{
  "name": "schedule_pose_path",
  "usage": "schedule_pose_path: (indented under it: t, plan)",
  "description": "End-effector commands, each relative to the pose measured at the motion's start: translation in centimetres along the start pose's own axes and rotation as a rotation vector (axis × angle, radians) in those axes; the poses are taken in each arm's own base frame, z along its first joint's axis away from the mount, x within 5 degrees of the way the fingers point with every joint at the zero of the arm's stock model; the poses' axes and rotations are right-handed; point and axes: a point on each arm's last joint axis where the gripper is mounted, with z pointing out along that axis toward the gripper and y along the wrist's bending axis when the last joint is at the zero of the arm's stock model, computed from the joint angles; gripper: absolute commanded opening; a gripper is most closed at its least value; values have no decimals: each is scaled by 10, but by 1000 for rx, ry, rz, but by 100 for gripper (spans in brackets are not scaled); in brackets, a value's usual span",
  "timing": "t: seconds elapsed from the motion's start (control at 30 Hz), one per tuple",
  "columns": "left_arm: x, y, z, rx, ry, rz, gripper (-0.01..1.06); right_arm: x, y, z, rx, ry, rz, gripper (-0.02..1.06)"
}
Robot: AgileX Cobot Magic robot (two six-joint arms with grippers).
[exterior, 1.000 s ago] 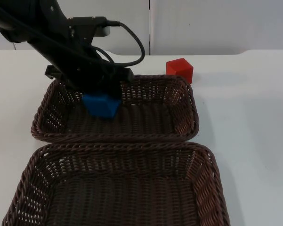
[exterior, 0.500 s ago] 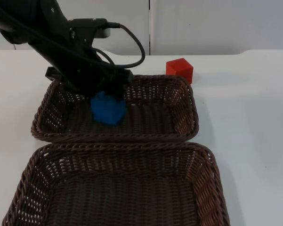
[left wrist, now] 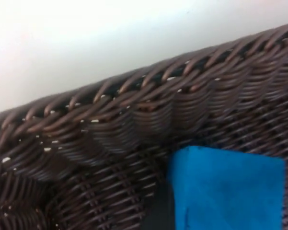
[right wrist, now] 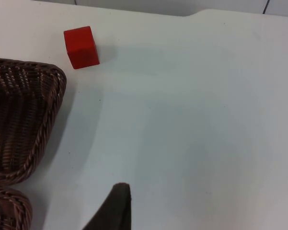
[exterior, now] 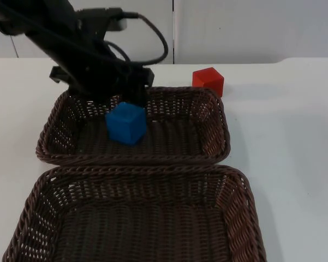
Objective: Pick up one cube with the left hand and place it into the upper basket. Pick up one cube with the right hand and place it into the lower basket.
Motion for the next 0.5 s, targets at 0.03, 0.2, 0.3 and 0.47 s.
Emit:
schedule_pose_path:
  t: [0.03,0.2,0.3,0.47]
  plan:
    - [-8,-6,-19,18,-22,8,73,0,-1,-1,4,-10,0,105]
    - [-13,-12,-43,34,-34,23,73,0,-1,-1,8,-10,-4,105]
    - [-16,-15,-56,43,-48,30,73,0,-1,-1,8,-10,-6,105]
    - [-23,-22,-90,58,-102,46,73,0,-1,-1,8,-11,-11,105]
